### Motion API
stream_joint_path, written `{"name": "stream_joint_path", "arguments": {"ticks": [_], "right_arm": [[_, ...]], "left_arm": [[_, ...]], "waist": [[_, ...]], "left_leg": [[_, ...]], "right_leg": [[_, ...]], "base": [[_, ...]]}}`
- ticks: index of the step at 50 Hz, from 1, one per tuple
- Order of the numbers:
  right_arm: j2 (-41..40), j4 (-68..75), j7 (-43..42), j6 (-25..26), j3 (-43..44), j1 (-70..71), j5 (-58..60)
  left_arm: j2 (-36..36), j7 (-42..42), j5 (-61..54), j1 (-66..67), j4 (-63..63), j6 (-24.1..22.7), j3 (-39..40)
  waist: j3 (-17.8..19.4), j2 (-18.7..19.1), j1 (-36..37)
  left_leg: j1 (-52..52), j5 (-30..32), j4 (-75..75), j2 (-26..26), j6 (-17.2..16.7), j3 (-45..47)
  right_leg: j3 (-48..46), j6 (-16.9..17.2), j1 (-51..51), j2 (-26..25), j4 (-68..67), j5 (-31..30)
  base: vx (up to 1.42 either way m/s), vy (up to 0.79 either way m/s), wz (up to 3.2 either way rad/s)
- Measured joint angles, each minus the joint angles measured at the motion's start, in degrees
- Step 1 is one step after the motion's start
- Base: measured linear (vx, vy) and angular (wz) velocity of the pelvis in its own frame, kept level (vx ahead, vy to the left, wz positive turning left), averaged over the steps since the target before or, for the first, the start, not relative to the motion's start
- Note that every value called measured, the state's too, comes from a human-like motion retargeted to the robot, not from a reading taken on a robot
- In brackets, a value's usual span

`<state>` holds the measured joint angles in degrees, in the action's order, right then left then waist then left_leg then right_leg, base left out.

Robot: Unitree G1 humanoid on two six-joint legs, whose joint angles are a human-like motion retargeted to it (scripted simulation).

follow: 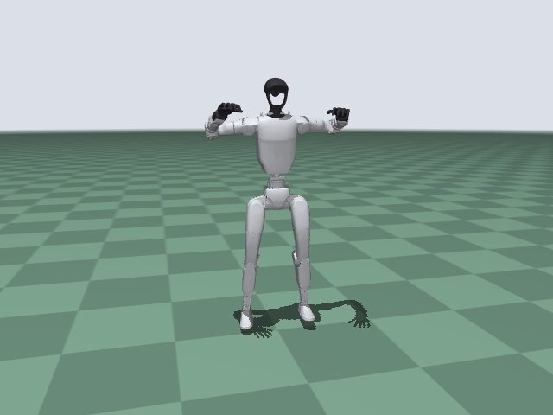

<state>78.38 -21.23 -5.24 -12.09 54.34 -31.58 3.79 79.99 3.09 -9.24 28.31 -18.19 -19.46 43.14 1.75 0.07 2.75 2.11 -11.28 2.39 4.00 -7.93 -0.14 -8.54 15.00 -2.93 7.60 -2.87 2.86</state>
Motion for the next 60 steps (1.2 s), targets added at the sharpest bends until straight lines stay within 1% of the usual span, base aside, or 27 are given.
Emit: {"name": "stream_joint_path", "arguments": {"ticks": [3, 5, 7, 10, 13, 15, 17, 20, 22, 24, 26, 28, 33, 36, 42, 44, 47, 50, 53, 55, 58, 60], "right_arm": [[-8.8, 2.0, -0.5, 0.9, -15.6, 12.4, -3.5], [-16.6, 5.2, -0.1, 1.3, -24.6, 17.2, -5.8], [-25.1, 11.8, -0.6, 1.8, -33.5, 20.2, -8.8], [-37.7, 28.8, -5.0, 4.2, -47.7, 25.0, -14.3], [-48.9, 48.1, -9.2, 8.9, -58.5, 28.6, -18.5], [-54.7, 57.4, -8.4, 10.3, -62.7, 28.5, -16.8], [-58.9, 62.5, -9.7, 8.9, -64.8, 26.6, -10.5], [-63.1, 65.3, -13.7, 8.0, -66.3, 22.3, -0.3], [-65.8, 65.8, -15.5, 7.2, -65.9, 18.5, 1.2], [-67.4, 66.5, -17.6, 7.4, -65.1, 15.3, -0.6], [-68.1, 68.3, -18.7, 7.8, -64.6, 13.1, -2.6], [-67.9, 71.3, -18.0, 8.0, -64.7, 12.3, -3.9], [-65.2, 80.2, -10.3, 9.1, -66.7, 14.7, -5.5], [-63.7, 81.6, -7.6, 9.2, -66.6, 16.3, -6.2], [-61.0, 74.6, -6.7, 7.5, -65.9, 17.9, -4.4], [-60.1, 71.6, -6.2, 7.1, -65.6, 19.0, -4.1], [-59.1, 67.2, -6.1, 6.6, -65.1, 21.4, -5.7], [-58.0, 62.6, -7.4, 6.7, -65.1, 24.5, -7.8], [-57.4, 58.3, -8.3, 5.8, -66.2, 27.2, -7.4], [-57.2, 56.1, -8.6, 5.3, -67.3, 28.6, -5.7], [-56.7, 54.5, -9.0, 5.2, -68.9, 29.3, -1.3], [-56.4, 54.5, -8.9, 5.5, -69.6, 29.1, 1.9]], "left_arm": [[-7.8, -0.9, -2.5, -14.1, 4.1, 1.1, -15.9], [-15.2, -0.3, -1.1, -22.5, 8.8, 2.3, -25.6], [-25.0, 2.5, 0.6, -28.9, 16.5, 3.9, -33.9], [-41.5, 8.8, -1.5, -34.6, 34.0, 7.4, -42.7], [-56.5, 12.4, -10.1, -37.5, 56.7, 13.3, -45.3], [-63.8, 12.3, -11.6, -37.9, 70.5, 16.0, -44.4], [-68.4, 15.3, -9.5, -36.3, 79.8, 15.0, -43.2], [-73.7, 19.0, -9.3, -29.1, 82.2, 12.6, -41.6], [-76.7, 18.3, -12.3, -23.7, 80.6, 10.2, -40.2], [-79.2, 17.6, -16.2, -19.4, 79.3, 9.3, -39.7], [-80.5, 17.5, -17.9, -16.5, 79.4, 9.3, -40.3], [-80.6, 17.1, -18.0, -14.9, 80.8, 9.6, -41.4], [-78.0, 11.2, -19.1, -16.6, 85.5, 11.7, -44.0], [-75.3, 10.2, -15.3, -19.8, 85.2, 12.5, -45.4], [-69.3, 11.2, 1.0, -26.4, 75.6, 12.5, -46.4], [-68.0, 10.6, 3.8, -28.2, 71.5, 12.4, -46.3], [-66.6, 10.4, 3.4, -30.7, 66.3, 12.3, -46.7], [-66.1, 10.8, -0.7, -32.9, 62.3, 12.3, -47.4], [-65.3, 10.8, -2.3, -33.9, 59.7, 11.7, -47.9], [-64.8, 10.6, -2.4, -34.0, 58.9, 11.1, -48.3], [-64.7, 9.9, -1.4, -33.6, 60.2, 10.8, -48.9], [-65.1, 9.2, -0.3, -33.3, 62.4, 11.0, -49.2]], "waist": [[-0.1, -0.1, 0.2], [0.3, -0.2, 0.8], [1.0, -0.4, 1.3], [2.1, -0.9, 1.2], [2.9, -1.0, 0.5], [3.4, -1.0, 0.0], [4.0, -1.0, -0.7], [4.6, -1.3, -1.4], [4.5, -1.4, -0.4], [4.8, -1.6, -0.1], [5.1, -1.8, 0.1], [5.1, -1.7, 0.1], [5.1, -1.6, -1.4], [5.5, -1.8, -1.3], [6.8, -2.8, 1.1], [7.3, -3.2, 1.6], [8.1, -3.7, 2.0], [9.7, -3.4, 1.6], [11.1, -3.0, 1.4], [11.9, -2.9, 0.9], [12.8, -3.0, -0.4], [13.1, -2.9, -1.1]], "left_leg": [[0.2, -0.1, -0.2, -0.3, 0.5, -0.1], [0.6, -0.3, -0.3, -0.6, 0.8, -0.2], [1.2, -0.4, -0.4, -1.0, 1.1, -0.4], [2.1, -0.4, -0.6, -1.7, 1.6, -0.7], [2.4, -0.2, -0.7, -1.8, 1.9, -0.8], [2.6, -0.2, -0.7, -1.8, 2.0, -0.8], [2.9, -0.3, -0.9, -1.7, 1.9, -0.7], [2.9, -0.6, -0.8, -1.6, 1.9, -0.1], [2.2, -1.1, -0.1, -0.7, 2.1, 1.3], [1.8, -1.0, 0.0, -1.0, 2.3, 1.5], [1.7, -0.8, -0.3, -1.5, 2.6, 1.7], [1.5, -0.7, -0.7, -1.4, 2.5, 1.7], [0.5, -0.3, -1.0, -1.3, 2.0, 0.4], [-0.3, -0.1, -0.7, -1.6, 2.0, -0.5], [-1.3, 0.4, -0.3, -2.4, 2.0, -1.4], [-1.6, 0.5, 0.0, -2.6, 2.1, -1.7], [-2.2, 0.6, 0.5, -2.4, 2.7, -1.6], [-2.4, 1.2, 0.7, -1.6, 2.9, -1.5], [-2.4, 1.4, 0.7, -0.3, 3.2, -0.4], [-2.5, 1.4, 0.8, 0.2, 3.3, 0.2], [-2.6, 1.4, 1.0, 0.2, 3.3, 0.5], [-2.5, 1.4, 1.0, -0.2, 3.2, 0.5]], "right_leg": [[0.0, 0.0, -0.1, 0.3, -0.1, 0.3], [0.0, 0.0, -0.5, 0.6, -0.2, 0.6], [-0.3, 0.0, -1.2, 1.1, -0.2, 1.0], [-0.8, -0.2, -2.2, 1.8, -0.4, 1.6], [-1.0, -0.8, -2.5, 2.0, -0.6, 1.9], [-1.1, -0.9, -2.6, 2.0, -0.8, 2.1], [-0.9, -0.7, -2.6, 2.0, -0.9, 2.3], [-0.3, -0.6, -2.2, 1.9, -1.2, 2.5], [0.5, 0.0, 0.1, 1.2, -3.8, 2.9], [0.9, -0.1, 0.5, 1.4, -3.4, 2.8], [1.3, -0.3, 0.6, 2.0, -2.9, 2.6], [1.3, -0.2, 0.8, 1.8, -2.4, 2.3], [0.0, -0.2, 0.7, 1.6, -1.4, 1.7], [-0.8, -0.1, 1.0, 1.9, -1.6, 1.6], [-1.6, -0.1, 1.6, 2.8, -2.5, 1.6], [-1.8, -0.2, 1.9, 2.9, -3.1, 1.6], [-1.7, -0.5, 4.3, 3.1, -7.1, 2.4], [-1.1, -1.6, 5.1, 2.3, -8.3, 1.7], [2.1, -3.0, 9.5, 0.9, -14.6, 1.9], [5.7, -3.0, 12.3, -0.6, -17.5, 3.4], [8.8, -2.6, 13.6, -2.1, -15.2, 5.9], [9.2, -2.8, 13.1, -2.2, -11.4, 4.5]], "base": [[0.00, 0.00, 0.00], [0.00, 0.00, 0.00], [0.00, 0.00, 0.00], [0.00, 0.00, 0.00], [0.00, 0.00, 0.00], [0.00, 0.00, 0.00], [0.03, 0.00, -0.05], [0.05, -0.02, -0.22], [0.04, -0.05, -0.47], [0.04, 0.02, -0.16], [0.02, 0.03, -0.03], [0.00, 0.00, 0.00], [0.01, -0.01, 0.21], [0.00, 0.02, 0.27], [0.00, 0.01, 0.07], [-0.02, 0.05, 0.12], [-0.04, 0.05, 0.00], [-0.07, 0.05, -0.12], [-0.08, 0.03, -0.41], [-0.05, 0.00, -0.32], [0.00, -0.02, -0.01], [0.03, -0.08, 0.02]]}}
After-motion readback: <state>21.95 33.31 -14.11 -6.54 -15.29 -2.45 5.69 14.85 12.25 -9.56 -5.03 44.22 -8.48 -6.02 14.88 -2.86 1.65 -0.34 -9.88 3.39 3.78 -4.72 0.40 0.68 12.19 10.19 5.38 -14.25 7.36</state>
